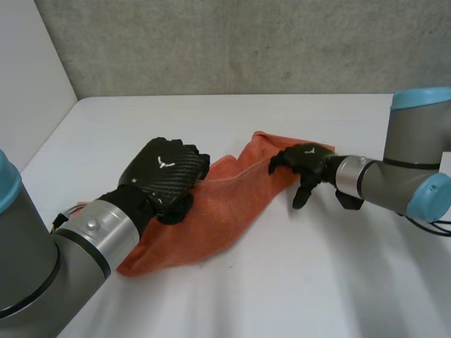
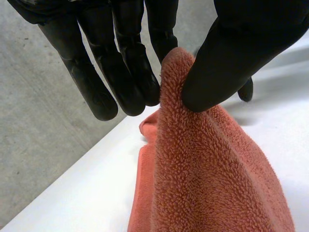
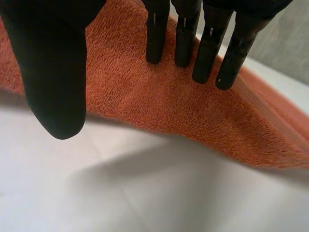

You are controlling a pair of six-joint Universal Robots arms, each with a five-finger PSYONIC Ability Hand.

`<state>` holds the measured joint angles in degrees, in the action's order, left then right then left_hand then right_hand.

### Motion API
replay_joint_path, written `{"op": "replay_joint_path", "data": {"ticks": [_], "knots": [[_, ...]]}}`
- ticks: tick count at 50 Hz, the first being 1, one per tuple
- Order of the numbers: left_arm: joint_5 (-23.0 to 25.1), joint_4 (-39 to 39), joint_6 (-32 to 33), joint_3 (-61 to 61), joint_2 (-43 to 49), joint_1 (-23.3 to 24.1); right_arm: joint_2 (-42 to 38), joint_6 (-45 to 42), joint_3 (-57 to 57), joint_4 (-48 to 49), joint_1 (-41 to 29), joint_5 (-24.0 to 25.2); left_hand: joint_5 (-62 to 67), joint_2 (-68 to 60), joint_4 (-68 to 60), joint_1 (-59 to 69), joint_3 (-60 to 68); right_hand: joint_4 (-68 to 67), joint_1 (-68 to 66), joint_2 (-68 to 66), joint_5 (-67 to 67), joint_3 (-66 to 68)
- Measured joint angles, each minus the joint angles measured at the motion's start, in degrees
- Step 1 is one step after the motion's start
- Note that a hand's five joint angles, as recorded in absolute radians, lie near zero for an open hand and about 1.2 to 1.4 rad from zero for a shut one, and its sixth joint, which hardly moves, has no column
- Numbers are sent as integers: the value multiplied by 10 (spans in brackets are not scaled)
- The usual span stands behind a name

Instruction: Fold the laundry

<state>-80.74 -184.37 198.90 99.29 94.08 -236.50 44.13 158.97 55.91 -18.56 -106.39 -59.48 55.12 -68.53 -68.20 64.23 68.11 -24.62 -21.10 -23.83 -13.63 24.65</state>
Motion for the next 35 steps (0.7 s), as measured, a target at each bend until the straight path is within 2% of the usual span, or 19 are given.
{"op": "replay_joint_path", "data": {"ticks": [8,15,18,25,28,35], "knots": [[1,7,0,-1,-29,-2,43,15,-5,4,1,1,0,0,0,0,0,0,0,0,0,0],[1,7,0,1,-44,-2,38,14,-25,4,0,-3,0,0,0,0,0,-21,-18,-11,-20,18],[1,6,0,4,-45,-4,33,15,-31,2,0,-7,0,0,-1,0,0,-83,-72,-92,-79,85],[1,4,0,5,-35,-15,41,16,-20,-8,4,-7,0,0,-2,0,1,-163,-138,-172,-157,163],[1,4,0,4,-23,-22,68,15,1,-22,16,-2,0,0,-2,0,1,-148,-124,-153,-154,145],[1,5,0,6,-13,-27,110,7,26,-34,45,3,0,0,-2,0,1,-16,-18,-25,-29,16]]}}
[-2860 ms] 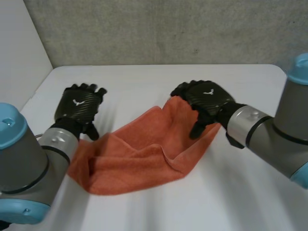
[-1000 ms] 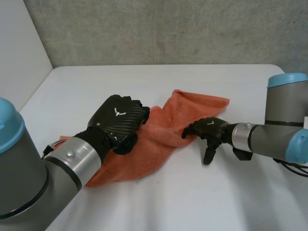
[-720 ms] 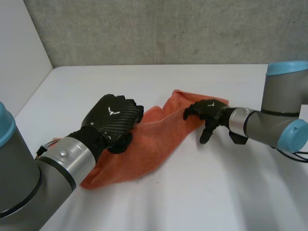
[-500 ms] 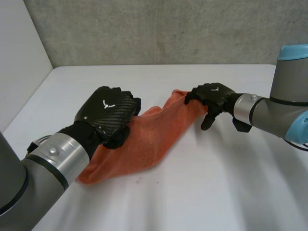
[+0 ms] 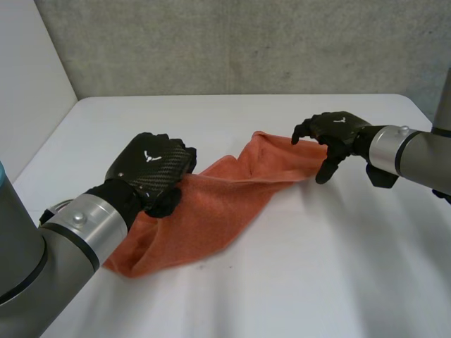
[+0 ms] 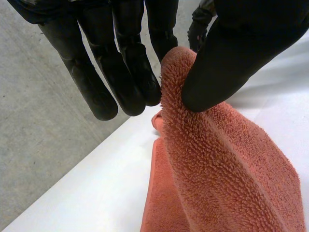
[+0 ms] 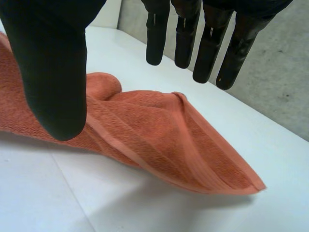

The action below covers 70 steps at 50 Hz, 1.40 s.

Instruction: Fold the laundry

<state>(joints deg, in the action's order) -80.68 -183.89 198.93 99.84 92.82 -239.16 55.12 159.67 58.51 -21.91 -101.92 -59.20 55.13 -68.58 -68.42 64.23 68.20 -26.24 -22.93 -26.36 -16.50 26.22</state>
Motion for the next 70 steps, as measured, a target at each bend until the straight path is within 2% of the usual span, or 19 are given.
{"op": "replay_joint_path", "data": {"ticks": [7,20,24,27,28,30,32,37,44,45,49,54,58,63,67,70], "knots": [[0,1,0,2,-3,1,-18,-1,-10,4,8,-1,0,0,0,0,0,34,25,24,36,-30],[0,3,0,2,-13,1,-151,28,-81,38,-24,-9,0,0,0,0,0,30,23,23,31,-28],[0,4,-1,5,-15,1,-192,71,-107,82,-35,-15,0,0,0,0,0,-37,-31,-31,-28,34],[0,3,-1,8,-16,1,-215,96,-126,117,-43,-34,0,0,0,0,0,-302,-259,-312,-285,310],[0,3,-1,9,-16,1,-220,100,-132,124,-44,-42,0,0,0,0,0,-302,-259,-312,-285,310],[-1,2,-1,10,-16,1,-228,107,-144,138,-48,-61,0,0,0,0,0,-402,-326,-401,-386,398],[-1,1,-1,11,-15,-1,-231,110,-153,146,-50,-83,0,0,0,0,0,-417,-327,-406,-391,409],[0,-3,-1,9,-13,-11,-207,107,-150,141,-50,-103,0,0,0,0,0,-418,-327,-406,-391,409],[2,-5,-2,2,-6,-48,-31,22,-56,73,-43,-108,0,0,0,0,0,-418,-327,-406,-391,411],[2,-5,-2,2,-6,-48,-31,22,-56,73,-43,-108,0,0,0,0,0,-418,-327,-406,-391,411],[1,-2,-2,2,8,-59,106,-97,39,12,-43,-116,0,0,0,0,0,-418,-327,-406,-391,411],[2,5,-2,7,38,-59,179,-169,107,-51,-48,-123,0,0,0,0,0,-418,-327,-406,-391,411],[2,17,-1,6,77,-57,183,-201,141,-93,-52,-131,0,0,0,0,0,-418,-327,-406,-394,411],[0,36,15,-27,156,-55,120,-252,140,-132,-64,-170,0,0,0,0,0,-418,-327,-406,-396,411],[-2,40,50,-95,213,-57,45,-271,65,-133,-75,-211,0,0,0,0,0,-418,-327,-406,-396,411],[-9,38,73,-150,233,-57,12,-267,7,-122,-77,-224,0,0,0,0,1,-418,-327,-406,-396,411]]}}
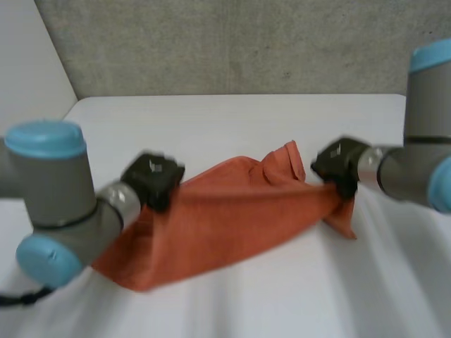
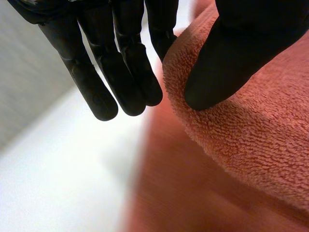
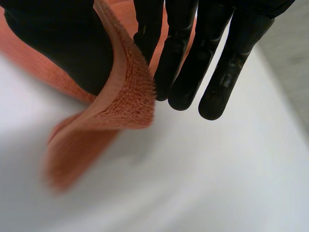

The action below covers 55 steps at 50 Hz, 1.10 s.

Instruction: Fold the laundry

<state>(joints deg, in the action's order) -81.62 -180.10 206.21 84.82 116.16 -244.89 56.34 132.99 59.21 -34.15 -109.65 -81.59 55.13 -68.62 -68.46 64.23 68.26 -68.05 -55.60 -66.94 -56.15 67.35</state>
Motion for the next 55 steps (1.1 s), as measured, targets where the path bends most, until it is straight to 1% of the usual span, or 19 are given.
{"op": "replay_joint_path", "data": {"ticks": [2,6,9,12,13,17,19,21,22,23,29,31,34,41,44,48,49,51,55], "knots": [[-13,-8,21,-63,13,-1,-31,12,-72,17,-2,-10,0,0,0,0,0,0,0,0,0,0],[-50,-71,54,-192,14,-1,-72,80,-262,100,-2,-17,0,0,0,0,0,0,0,0,0,1],[-74,-148,65,-245,-7,-5,-73,133,-337,170,-1,-17,0,0,0,0,0,0,0,0,0,1],[-87,-202,68,-253,-30,-9,-61,167,-356,222,-1,-17,0,0,0,0,0,0,0,0,0,1],[-96,-240,69,-243,-53,-14,-42,189,-346,260,0,-16,0,0,0,0,0,0,0,0,0,1],[-110,-297,68,-169,-107,-22,28,219,-252,326,0,-7,0,0,0,0,0,-2,0,0,0,1],[-112,-306,67,-135,-122,-24,53,222,-206,339,0,-2,0,0,0,0,0,-2,0,0,0,1],[-113,-314,65,-67,-147,-26,95,224,-111,351,0,9,0,0,0,0,0,-2,0,0,0,2],[-113,-314,65,-67,-147,-26,95,224,-111,351,0,9,0,0,0,0,0,-2,0,0,0,2],[-112,-314,65,-12,-159,-27,119,221,-38,353,-1,18,0,0,0,0,0,-2,0,0,0,2],[-106,-312,64,137,-161,-26,142,193,133,342,0,31,7,-1,0,0,1,-2,0,0,-3,2],[-106,-312,64,152,-156,-26,141,188,149,340,0,31,7,-1,0,0,1,-2,0,0,-3,2],[-106,-309,63,202,-120,-25,133,160,221,334,3,32,7,-1,0,0,1,-2,0,0,-3,2],[-107,-288,61,232,-57,-27,100,133,270,331,5,31,7,0,1,0,0,-2,0,0,-3,2],[-106,-275,61,234,-52,-26,92,133,274,331,5,31,-6,47,44,-4,-41,-2,0,0,-3,2],[-105,-267,62,234,-52,-26,90,134,274,332,6,31,-100,137,136,-95,-133,-2,0,0,-3,2],[-103,-262,62,233,-55,-26,90,138,273,332,7,32,-202,238,237,-209,-232,-2,0,0,-4,2],[-99,-260,63,233,-59,-26,91,140,272,332,7,32,-301,340,336,-306,-328,-2,0,0,-5,2],[-85,-258,64,232,-70,-30,94,144,270,332,7,32,-390,419,422,-375,-413,-2,0,0,-5,2]]}}
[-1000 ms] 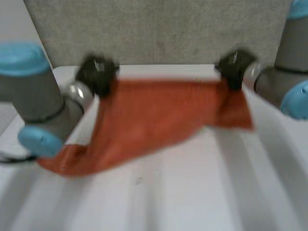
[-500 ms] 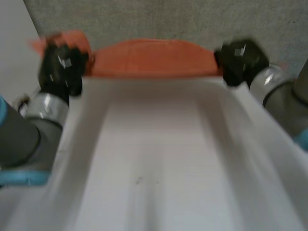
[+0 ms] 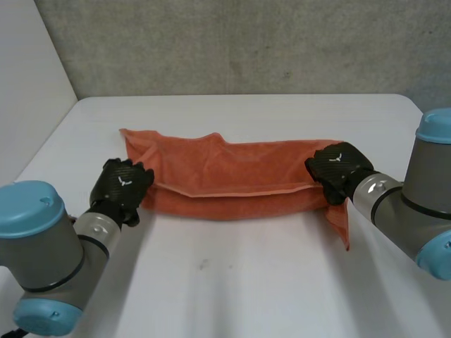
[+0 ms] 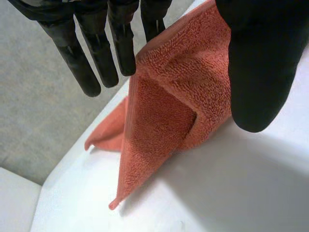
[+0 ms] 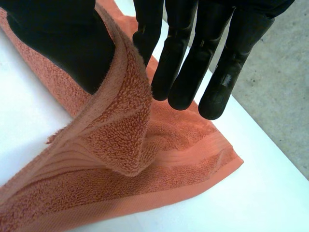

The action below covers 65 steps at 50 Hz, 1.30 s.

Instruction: Fold the laundry

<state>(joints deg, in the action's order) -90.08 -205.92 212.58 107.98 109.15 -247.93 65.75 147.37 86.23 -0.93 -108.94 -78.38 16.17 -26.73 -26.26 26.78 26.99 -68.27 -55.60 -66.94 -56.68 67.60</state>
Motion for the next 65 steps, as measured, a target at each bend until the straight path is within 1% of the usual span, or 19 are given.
{"op": "replay_joint_path", "data": {"ticks": [4,5,6,8,9,11,14,16,19,20,21,24,25,29,33,47,51,59,65], "knots": [[35,4,0,0,-14,-24,2,2,-1,1,-1,0,-28,26,27,-16,-26,0,0,0,-1,0],[54,7,0,-1,-19,-39,1,2,-1,1,-1,0,-32,30,31,-22,-30,0,0,0,-1,0],[54,7,0,-1,-19,-39,1,2,-1,1,-1,0,-32,30,31,-22,-30,0,0,0,-1,0],[100,21,-1,-5,-26,-76,0,2,1,1,-2,0,-33,32,33,-23,-32,0,0,0,-1,0],[100,21,-1,-5,-26,-76,0,2,1,1,-2,0,-33,32,33,-23,-32,0,0,0,-1,0],[148,39,-2,-12,-31,-115,-2,1,2,1,-2,0,-33,32,33,-33,-32,0,0,0,-1,0],[189,59,-6,-21,-32,-149,-4,1,4,2,-2,0,-33,32,33,-42,-32,0,0,0,-1,0],[232,84,-16,-36,-30,-185,-5,1,6,2,-2,0,-33,32,33,-42,-32,0,-2,0,-1,0],[264,103,-31,-50,-26,-212,-6,1,7,3,-2,0,-33,32,33,-42,-32,0,-2,0,-1,0],[264,103,-31,-50,-26,-212,-6,1,7,3,-2,0,-33,32,33,-42,-32,0,-2,0,-1,0],[292,118,-59,-65,-20,-237,-8,1,7,3,-2,0,-33,32,33,-42,-32,0,-2,0,-1,0],[311,125,-86,-77,-14,-254,-11,1,8,3,-2,0,-33,32,33,-42,-32,0,-2,0,-1,0],[323,129,-112,-87,-7,-265,-13,1,8,3,-2,0,-33,32,33,-42,-32,0,-2,0,-2,0],[335,130,-156,-102,9,-277,-19,0,8,3,-3,-1,-33,32,33,-42,-32,0,-2,0,-2,0],[336,129,-173,-105,19,-279,-22,-1,8,3,-3,-1,-33,32,33,-42,-32,0,-2,0,-2,0],[333,109,-165,-84,64,-255,-26,-2,8,4,-1,-2,26,-19,-26,19,16,0,-2,0,-3,0],[335,94,-146,-71,70,-249,-27,-3,8,4,-1,-2,26,-20,-26,19,16,0,-2,0,-3,0],[350,77,-72,-50,76,-228,-35,-5,8,4,-1,-3,26,-20,-26,19,16,0,-2,0,-3,0],[356,77,-52,-50,84,-219,-38,-6,8,4,-2,-3,26,-20,-26,19,16,0,-2,0,-3,0]]}}
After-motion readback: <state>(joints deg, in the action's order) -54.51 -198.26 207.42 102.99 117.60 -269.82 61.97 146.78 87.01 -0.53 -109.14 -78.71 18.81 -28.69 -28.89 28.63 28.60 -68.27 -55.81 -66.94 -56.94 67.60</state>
